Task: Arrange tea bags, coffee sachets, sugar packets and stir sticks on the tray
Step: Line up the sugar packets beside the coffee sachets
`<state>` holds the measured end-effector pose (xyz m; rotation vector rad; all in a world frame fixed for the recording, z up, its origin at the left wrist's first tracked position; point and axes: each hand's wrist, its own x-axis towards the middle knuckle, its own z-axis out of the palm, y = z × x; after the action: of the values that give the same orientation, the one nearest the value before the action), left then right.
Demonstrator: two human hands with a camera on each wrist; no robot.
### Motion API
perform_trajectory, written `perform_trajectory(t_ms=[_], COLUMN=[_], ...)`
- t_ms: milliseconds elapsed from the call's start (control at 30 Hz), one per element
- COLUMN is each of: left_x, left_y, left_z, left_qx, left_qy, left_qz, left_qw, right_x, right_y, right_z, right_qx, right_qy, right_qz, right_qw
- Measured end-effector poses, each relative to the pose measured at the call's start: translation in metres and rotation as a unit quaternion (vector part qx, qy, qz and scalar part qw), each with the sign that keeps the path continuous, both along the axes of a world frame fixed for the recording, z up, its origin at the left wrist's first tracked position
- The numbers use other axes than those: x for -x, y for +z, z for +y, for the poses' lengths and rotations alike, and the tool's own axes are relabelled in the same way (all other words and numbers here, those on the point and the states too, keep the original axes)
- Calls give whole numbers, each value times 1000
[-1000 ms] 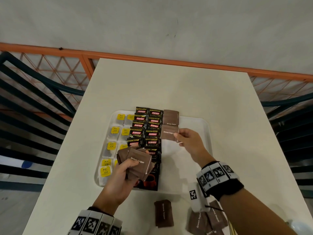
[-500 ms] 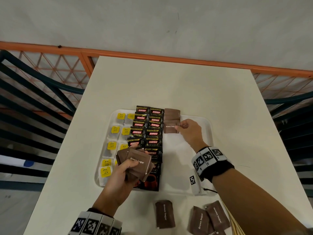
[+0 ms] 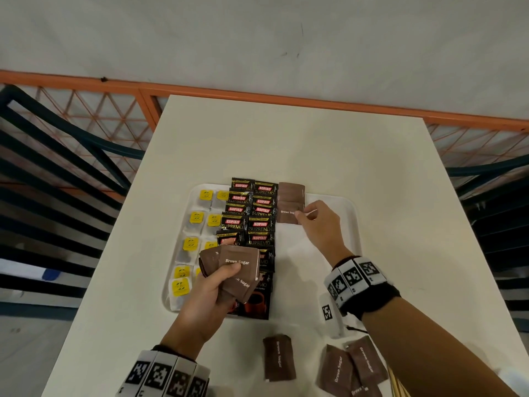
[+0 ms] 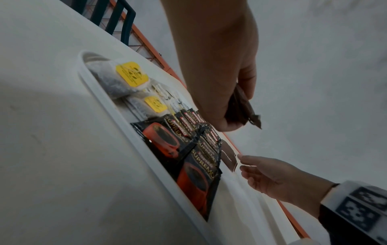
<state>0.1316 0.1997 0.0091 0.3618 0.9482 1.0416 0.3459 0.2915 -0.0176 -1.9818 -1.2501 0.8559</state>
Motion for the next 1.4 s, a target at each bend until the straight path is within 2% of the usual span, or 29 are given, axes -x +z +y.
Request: perform_trajectory(t_ms=[133,200,300,400,533,700,900,1033,1400], left_x=[-2,-3,-6,-6,-3,-2,-1,0,0], left_y=[0,1,4,5,4,1,1,-1,-1], left_z=[0,0,-1,-4,-8,-8,-7,-6,-6], left_qx=[-8,-7,-10,-1,5,5,2,8,14], left_qy=[11,14,2,-11,-42,-36,-25,-19,-19], left_qz=[6,13,33,28,-3,12,18,29,67], left_qw=[1000,1000,999,1000,999,999,1000,999,997], right_x=[22,32,43,49,50,42,10,-11,-11], right_y=[24,34,39,38,35,31,19,11,-5], right_z=[-28,-44,-62,-70,-71,-68,-43,-23,3], right_qx=[49,92,125,119,100,91,51,64,68], right_qy=[134,196,233,229,200,159,52,7,13], right_qz=[41,111,201,240,243,294,238,200,67], right_qw=[989,970,943,936,944,938,968,978,995])
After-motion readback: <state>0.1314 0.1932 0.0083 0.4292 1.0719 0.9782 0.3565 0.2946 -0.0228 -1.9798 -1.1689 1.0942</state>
